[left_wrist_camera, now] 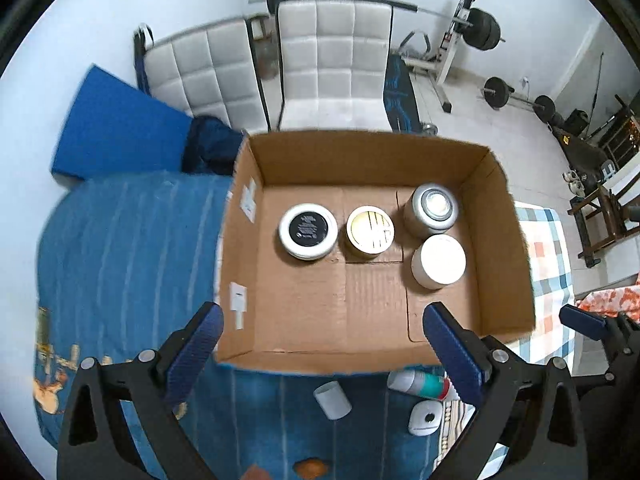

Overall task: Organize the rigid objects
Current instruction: 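Release both items in the box and lift both tools away, then grasp the walnut with the left tool while the right tool grasps the spray bottle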

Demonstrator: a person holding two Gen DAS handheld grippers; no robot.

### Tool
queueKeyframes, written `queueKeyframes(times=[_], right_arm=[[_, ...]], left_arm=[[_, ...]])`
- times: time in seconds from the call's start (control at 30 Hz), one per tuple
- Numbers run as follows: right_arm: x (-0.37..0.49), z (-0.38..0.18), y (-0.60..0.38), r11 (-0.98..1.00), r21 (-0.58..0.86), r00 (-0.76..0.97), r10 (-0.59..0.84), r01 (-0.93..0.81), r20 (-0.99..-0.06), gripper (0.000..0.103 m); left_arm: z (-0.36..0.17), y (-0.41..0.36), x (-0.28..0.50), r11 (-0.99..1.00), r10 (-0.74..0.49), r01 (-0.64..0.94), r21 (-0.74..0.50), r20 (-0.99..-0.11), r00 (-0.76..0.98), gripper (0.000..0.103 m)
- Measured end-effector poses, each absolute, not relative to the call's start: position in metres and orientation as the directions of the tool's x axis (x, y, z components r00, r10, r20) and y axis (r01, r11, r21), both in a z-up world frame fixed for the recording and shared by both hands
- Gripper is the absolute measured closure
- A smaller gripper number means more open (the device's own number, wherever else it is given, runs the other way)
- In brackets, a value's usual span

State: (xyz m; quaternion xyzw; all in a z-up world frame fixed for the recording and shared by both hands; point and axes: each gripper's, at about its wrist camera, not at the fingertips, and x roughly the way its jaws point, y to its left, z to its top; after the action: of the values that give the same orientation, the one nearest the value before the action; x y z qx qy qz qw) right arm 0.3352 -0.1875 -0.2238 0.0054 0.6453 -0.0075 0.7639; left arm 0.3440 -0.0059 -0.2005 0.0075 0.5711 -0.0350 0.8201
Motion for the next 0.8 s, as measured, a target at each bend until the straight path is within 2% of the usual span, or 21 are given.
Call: queueKeyframes(times=[0.23,0.47,0.8], right_arm=[[0.297,-0.174,-0.188,1.000,0.006,0.247,0.004,0.010,-0.969,0.000],[0.267,-0.126,-0.188,1.000,0.017,0.326,0.012,0.014,-0.945,0.000],[0.221,-0.110,-0.195,0.999,0.047,0.338,0.046,-0.007,-0.940,0.000]], left_arm=[[-0.149,-0.006,0.306,0.994,-0.073,0.100,-0.032,-0.899,0.431,0.001],[-0.121,0.007,0.284,0.996,-0.081,0.068,-0.055,-0.872,0.483,0.001],[-0.112,0.015,0.243,0.998,-0.040,0.054,-0.015,-0.865,0.500,0.001]])
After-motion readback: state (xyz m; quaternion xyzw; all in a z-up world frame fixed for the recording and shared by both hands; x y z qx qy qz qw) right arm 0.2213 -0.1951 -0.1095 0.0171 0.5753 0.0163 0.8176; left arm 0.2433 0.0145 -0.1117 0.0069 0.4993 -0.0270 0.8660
